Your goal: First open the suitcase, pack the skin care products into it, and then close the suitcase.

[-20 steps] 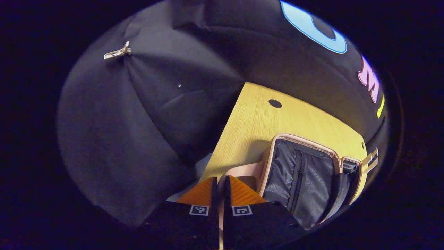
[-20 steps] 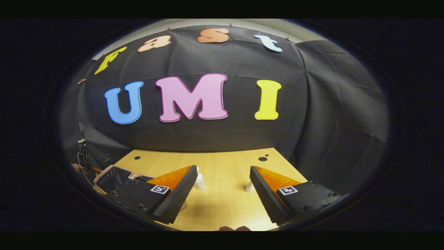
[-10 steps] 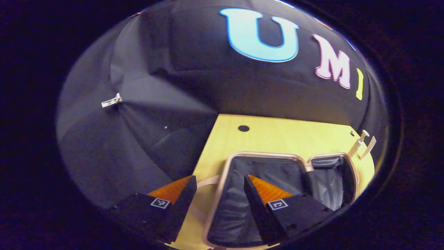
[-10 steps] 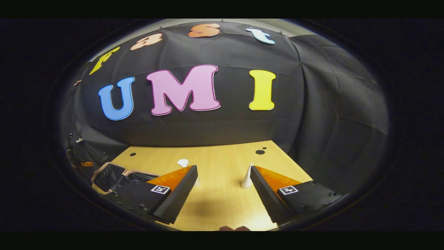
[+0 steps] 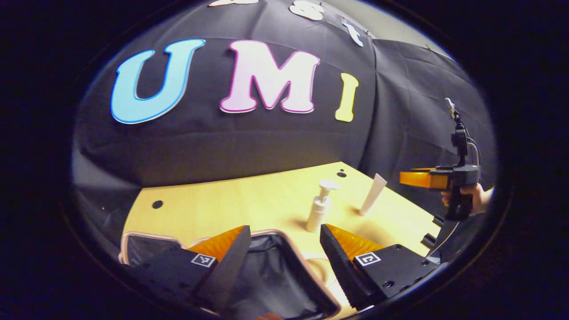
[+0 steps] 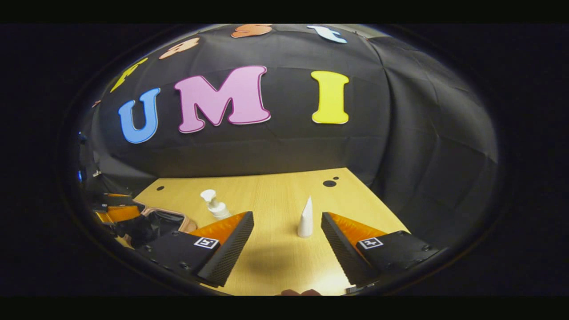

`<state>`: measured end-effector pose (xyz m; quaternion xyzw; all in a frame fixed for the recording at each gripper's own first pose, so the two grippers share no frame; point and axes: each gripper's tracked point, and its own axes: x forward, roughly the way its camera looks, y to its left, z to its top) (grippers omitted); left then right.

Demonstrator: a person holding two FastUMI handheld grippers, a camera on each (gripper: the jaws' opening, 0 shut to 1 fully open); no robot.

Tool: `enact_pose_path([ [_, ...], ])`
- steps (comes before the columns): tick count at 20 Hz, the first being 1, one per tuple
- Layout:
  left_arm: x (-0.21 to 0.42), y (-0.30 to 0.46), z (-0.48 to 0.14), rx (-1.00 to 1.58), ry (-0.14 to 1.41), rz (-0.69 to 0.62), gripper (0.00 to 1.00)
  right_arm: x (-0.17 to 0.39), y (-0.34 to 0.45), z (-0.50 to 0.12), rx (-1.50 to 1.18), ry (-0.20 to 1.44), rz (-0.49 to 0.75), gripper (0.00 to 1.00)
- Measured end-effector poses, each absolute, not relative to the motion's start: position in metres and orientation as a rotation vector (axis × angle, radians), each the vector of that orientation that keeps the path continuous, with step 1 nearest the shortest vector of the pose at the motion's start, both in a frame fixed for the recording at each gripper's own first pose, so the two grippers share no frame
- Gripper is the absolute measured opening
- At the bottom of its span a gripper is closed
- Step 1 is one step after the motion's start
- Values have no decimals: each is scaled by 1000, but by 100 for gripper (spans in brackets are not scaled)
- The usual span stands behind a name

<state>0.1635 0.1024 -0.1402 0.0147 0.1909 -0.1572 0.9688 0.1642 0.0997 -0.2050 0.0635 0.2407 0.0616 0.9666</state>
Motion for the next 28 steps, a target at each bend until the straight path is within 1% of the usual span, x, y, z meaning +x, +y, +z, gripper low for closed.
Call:
enact_pose_path([
  [2,181,49,-156,28,422,-353,98,174,101,-219,122,505,145,97],
  [5,205,25,-192,19,478,-305,98,186,95,-245,118,543,159,97],
  [10,269,27,-243,9,524,-141,99,215,95,-305,124,623,163,97],
  [12,284,31,-260,-4,556,-90,99,228,94,-329,101,646,160,97],
  [14,294,24,-272,-21,580,-83,100,240,92,-345,121,668,153,98],
  [15,300,22,-274,-13,578,-84,98,244,92,-352,132,679,146,97],
  [16,306,19,-276,5,579,-83,100,248,90,-358,141,688,134,98],
  [18,321,14,-282,46,577,-84,100,253,91,-366,154,702,127,97],
  [19,329,12,-286,59,580,-87,100,254,93,-370,160,712,128,89],
  [20,337,15,-291,83,591,-69,100,255,96,-375,168,726,135,89],
  [21,363,17,-315,94,615,-58,85,256,97,-384,162,762,132,97],
  [22,354,15,-306,78,637,-81,65,250,94,-381,156,776,124,78],
  [23,346,13,-303,58,672,-108,63,256,92,-383,161,768,104,59],
  [24,335,14,-294,51,685,-125,60,251,97,-380,190,781,127,39],
  [25,324,13,-282,55,693,-141,60,244,102,-376,211,800,139,39],
  [26,313,14,-271,64,693,-160,60,237,101,-368,212,796,145,32],
  [27,295,16,-262,72,700,-187,60,231,102,-358,205,784,156,39],
  [28,275,23,-251,79,707,-209,60,226,103,-346,203,766,167,38],
])
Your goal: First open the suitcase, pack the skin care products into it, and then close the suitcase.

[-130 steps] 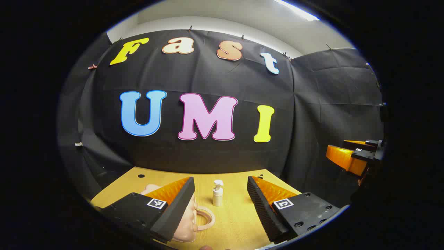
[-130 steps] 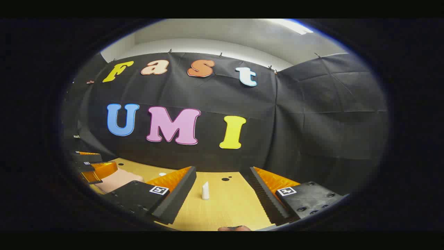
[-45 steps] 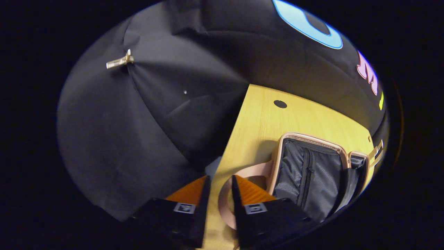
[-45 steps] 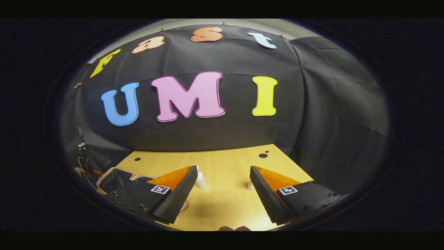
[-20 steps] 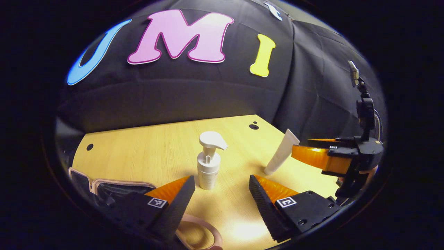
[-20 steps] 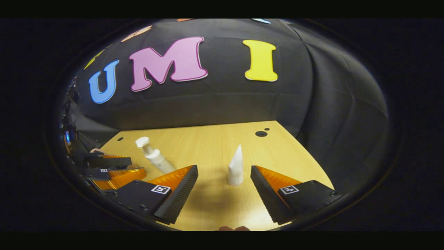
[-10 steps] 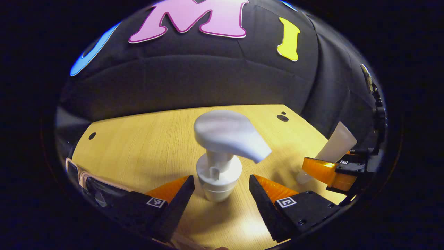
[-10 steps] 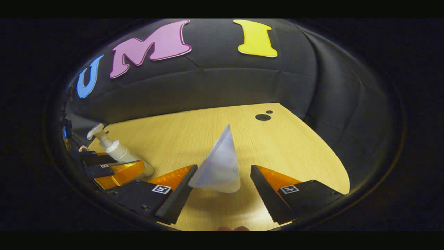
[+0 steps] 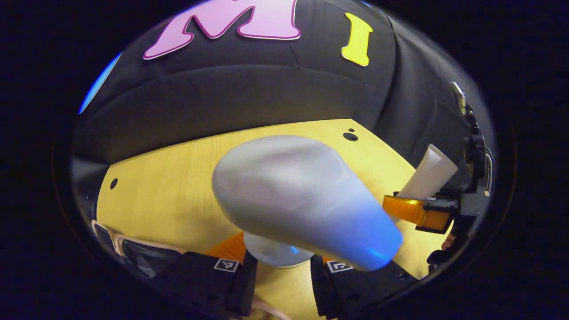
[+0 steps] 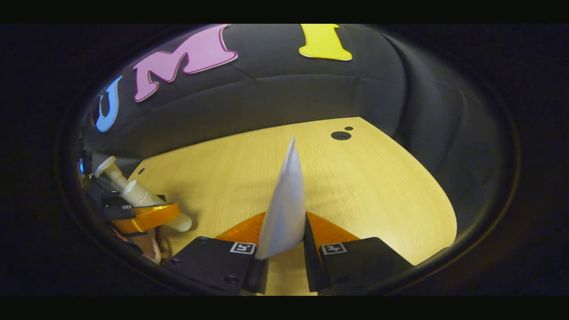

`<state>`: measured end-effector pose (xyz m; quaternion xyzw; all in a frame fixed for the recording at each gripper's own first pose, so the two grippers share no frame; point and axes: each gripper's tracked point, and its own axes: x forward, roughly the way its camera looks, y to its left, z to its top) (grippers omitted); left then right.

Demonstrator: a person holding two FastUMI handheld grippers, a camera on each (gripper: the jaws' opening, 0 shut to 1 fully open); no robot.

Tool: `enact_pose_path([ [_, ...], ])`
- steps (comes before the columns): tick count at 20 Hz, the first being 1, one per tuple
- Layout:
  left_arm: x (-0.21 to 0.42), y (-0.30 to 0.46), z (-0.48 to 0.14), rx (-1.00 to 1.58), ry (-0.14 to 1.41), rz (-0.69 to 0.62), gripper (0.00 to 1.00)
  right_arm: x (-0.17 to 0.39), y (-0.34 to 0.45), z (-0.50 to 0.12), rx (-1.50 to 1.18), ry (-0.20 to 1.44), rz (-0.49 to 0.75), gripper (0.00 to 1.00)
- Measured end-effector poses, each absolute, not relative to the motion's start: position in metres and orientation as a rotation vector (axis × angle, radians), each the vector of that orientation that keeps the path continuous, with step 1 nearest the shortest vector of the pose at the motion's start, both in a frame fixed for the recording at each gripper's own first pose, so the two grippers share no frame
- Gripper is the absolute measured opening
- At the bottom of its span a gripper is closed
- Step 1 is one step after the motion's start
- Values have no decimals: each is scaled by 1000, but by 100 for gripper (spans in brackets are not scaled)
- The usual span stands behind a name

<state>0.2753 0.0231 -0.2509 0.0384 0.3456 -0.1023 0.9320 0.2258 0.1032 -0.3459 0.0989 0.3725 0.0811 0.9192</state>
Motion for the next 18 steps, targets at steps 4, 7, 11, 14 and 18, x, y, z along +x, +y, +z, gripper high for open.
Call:
enact_pose_path([
  [4,194,61,-219,86,853,-259,59,192,108,-300,186,704,210,38],
  [7,137,104,-204,97,964,-258,57,167,120,-275,197,674,233,38],
  [11,97,167,-202,108,1072,-200,59,141,142,-246,215,623,257,38],
  [14,79,196,-223,78,1217,-173,60,126,158,-228,206,591,274,38],
  [18,67,205,-264,77,1384,-159,60,110,173,-205,176,549,284,38],
])
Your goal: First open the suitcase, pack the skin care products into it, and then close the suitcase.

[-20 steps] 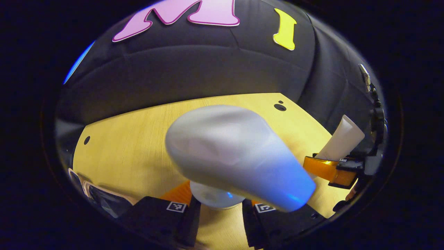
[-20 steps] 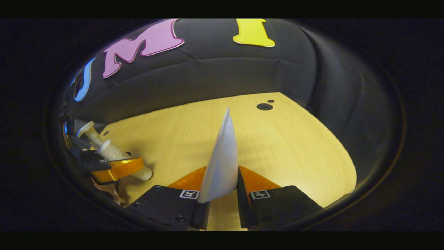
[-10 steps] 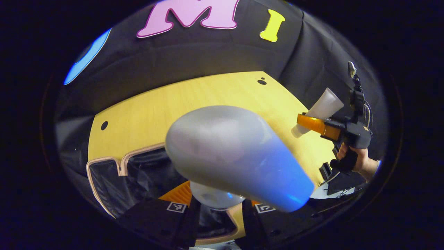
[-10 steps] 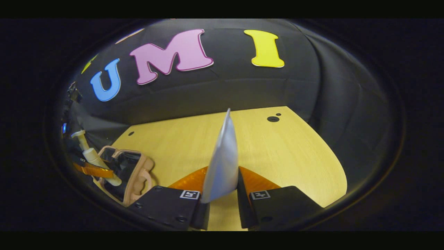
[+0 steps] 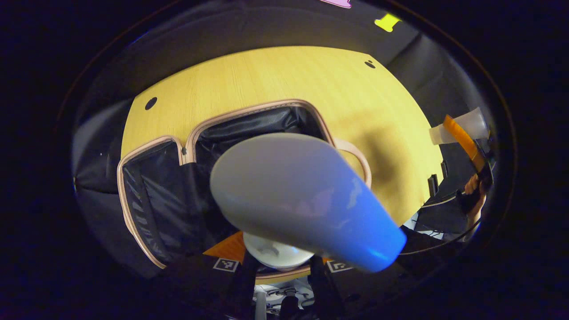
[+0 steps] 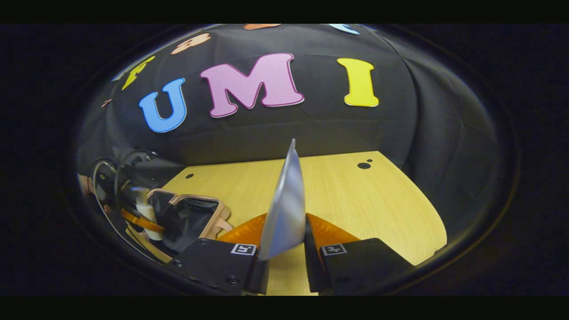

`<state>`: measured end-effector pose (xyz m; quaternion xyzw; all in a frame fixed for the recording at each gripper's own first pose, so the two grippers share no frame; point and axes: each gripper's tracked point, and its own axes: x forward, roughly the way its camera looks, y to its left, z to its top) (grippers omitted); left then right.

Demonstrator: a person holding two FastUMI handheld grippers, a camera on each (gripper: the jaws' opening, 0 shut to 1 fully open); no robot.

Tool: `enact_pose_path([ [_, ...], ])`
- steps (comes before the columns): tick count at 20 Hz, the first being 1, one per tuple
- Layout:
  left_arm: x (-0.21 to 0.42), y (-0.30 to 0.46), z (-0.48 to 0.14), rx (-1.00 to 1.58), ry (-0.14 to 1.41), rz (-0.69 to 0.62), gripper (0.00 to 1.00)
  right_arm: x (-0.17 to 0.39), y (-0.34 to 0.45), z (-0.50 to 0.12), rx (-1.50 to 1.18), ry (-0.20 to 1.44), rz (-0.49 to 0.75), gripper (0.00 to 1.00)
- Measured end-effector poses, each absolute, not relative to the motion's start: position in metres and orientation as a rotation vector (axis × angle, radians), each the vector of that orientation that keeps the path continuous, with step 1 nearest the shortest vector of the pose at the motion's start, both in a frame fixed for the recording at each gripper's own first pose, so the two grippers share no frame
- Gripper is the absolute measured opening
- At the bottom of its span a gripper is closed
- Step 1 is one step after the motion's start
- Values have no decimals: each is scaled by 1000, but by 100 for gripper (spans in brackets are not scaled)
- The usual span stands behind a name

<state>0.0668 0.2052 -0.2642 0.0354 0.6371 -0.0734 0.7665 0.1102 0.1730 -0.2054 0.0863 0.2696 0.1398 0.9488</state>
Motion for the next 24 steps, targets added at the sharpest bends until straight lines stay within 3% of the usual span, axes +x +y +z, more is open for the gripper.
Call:
enact_pose_path([
  [7,52,236,-332,75,1637,-66,61,83,199,-169,178,508,306,38],
  [10,57,242,-349,66,1636,-37,63,74,208,-180,159,548,304,38],
  [11,57,239,-351,53,1630,-47,59,71,214,-181,157,558,311,38],
  [13,58,242,-358,51,1605,-59,63,68,227,-185,152,577,338,38],
  [15,64,247,-357,63,1535,-63,59,63,239,-189,160,610,363,38],
  [16,66,244,-352,55,1493,-76,63,63,245,-189,165,618,374,35],
  [17,69,238,-344,38,1443,-93,65,64,252,-189,165,624,388,38],
  [20,78,243,-312,82,1241,-119,93,62,280,-186,167,651,459,38],
  [24,83,242,-235,34,863,-165,97,43,341,-193,280,783,622,38],
])
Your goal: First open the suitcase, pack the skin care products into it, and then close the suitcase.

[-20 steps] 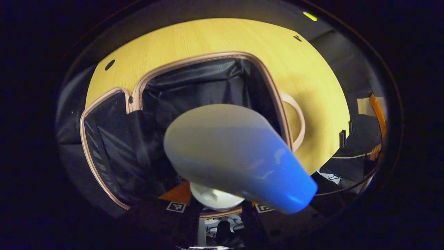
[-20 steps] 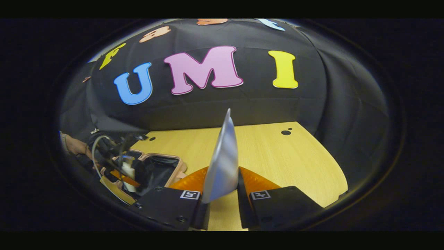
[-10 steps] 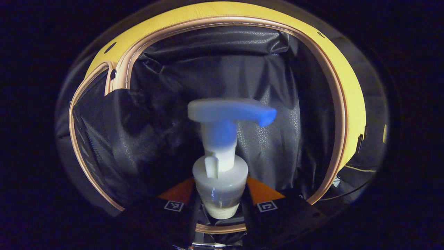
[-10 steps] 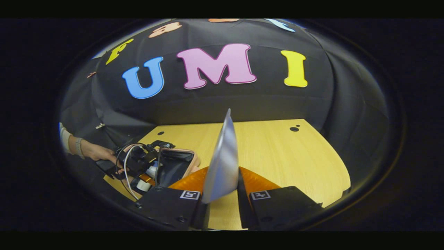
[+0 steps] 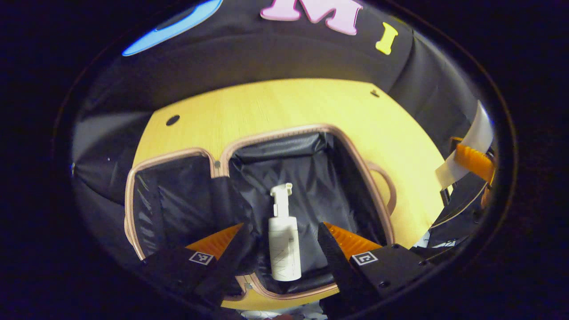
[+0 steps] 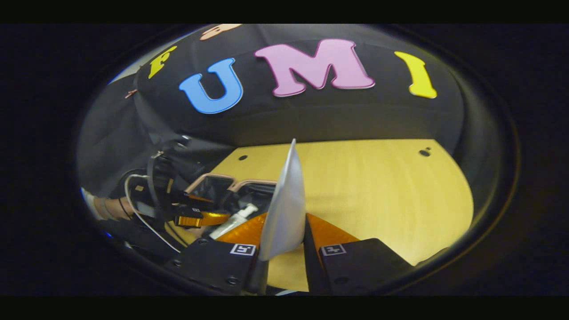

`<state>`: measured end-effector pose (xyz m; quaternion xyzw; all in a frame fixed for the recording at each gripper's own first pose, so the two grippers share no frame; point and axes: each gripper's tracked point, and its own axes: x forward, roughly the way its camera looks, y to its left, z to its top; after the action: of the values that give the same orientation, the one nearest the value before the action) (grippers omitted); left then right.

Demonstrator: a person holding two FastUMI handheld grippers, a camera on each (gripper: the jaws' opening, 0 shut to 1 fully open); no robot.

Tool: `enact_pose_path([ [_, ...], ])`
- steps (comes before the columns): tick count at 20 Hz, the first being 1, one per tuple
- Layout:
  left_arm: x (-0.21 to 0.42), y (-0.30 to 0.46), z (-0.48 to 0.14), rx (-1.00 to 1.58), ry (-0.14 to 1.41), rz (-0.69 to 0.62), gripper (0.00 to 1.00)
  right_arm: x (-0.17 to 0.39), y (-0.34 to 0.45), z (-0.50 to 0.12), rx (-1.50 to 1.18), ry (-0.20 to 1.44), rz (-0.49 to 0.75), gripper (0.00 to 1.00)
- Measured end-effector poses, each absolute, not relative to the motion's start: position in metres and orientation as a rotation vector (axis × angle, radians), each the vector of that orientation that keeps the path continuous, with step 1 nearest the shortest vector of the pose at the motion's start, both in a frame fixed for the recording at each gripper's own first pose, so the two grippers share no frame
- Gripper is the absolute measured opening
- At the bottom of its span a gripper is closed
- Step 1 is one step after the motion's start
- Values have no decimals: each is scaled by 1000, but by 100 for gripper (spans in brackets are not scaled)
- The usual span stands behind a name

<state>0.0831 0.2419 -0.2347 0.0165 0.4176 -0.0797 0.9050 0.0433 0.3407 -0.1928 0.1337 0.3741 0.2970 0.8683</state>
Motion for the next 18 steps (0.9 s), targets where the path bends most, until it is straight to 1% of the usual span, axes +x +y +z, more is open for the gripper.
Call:
enact_pose_path([
  [2,70,252,-202,-8,755,-158,96,28,375,-213,378,911,684,38],
  [4,52,277,-186,-45,709,-100,97,16,408,-239,397,1041,722,38],
  [5,43,293,-186,-62,697,-61,96,10,422,-254,393,1099,736,31],
  [6,33,314,-187,-77,701,-11,96,1,433,-267,395,1171,745,38],
  [8,10,353,-180,-121,704,80,96,-13,460,-295,445,1330,771,38],
  [9,0,375,-180,-144,693,123,97,-23,472,-313,465,1426,767,32],
  [10,-12,400,-181,-165,692,177,97,-28,474,-331,463,1514,731,31],
  [11,-22,419,-180,-178,695,227,97,-38,475,-352,438,1608,681,39],
  [12,-32,438,-181,-194,698,269,97,-42,476,-365,418,1664,645,46],
  [13,-43,451,-185,-208,700,307,97,-47,480,-372,404,1699,628,32],
  [14,-52,462,-186,-216,704,332,96,-48,480,-374,388,1716,606,32],
  [15,-60,475,-189,-211,704,362,96,-48,479,-377,374,1724,577,38],
  [16,-66,498,-191,-198,687,406,96,-47,475,-376,370,1728,547,41],
  [17,-67,504,-195,-207,688,426,96,-44,475,-372,373,1719,536,44],
  [18,-66,506,-197,-224,685,438,96,-42,480,-364,400,1704,546,55],
])
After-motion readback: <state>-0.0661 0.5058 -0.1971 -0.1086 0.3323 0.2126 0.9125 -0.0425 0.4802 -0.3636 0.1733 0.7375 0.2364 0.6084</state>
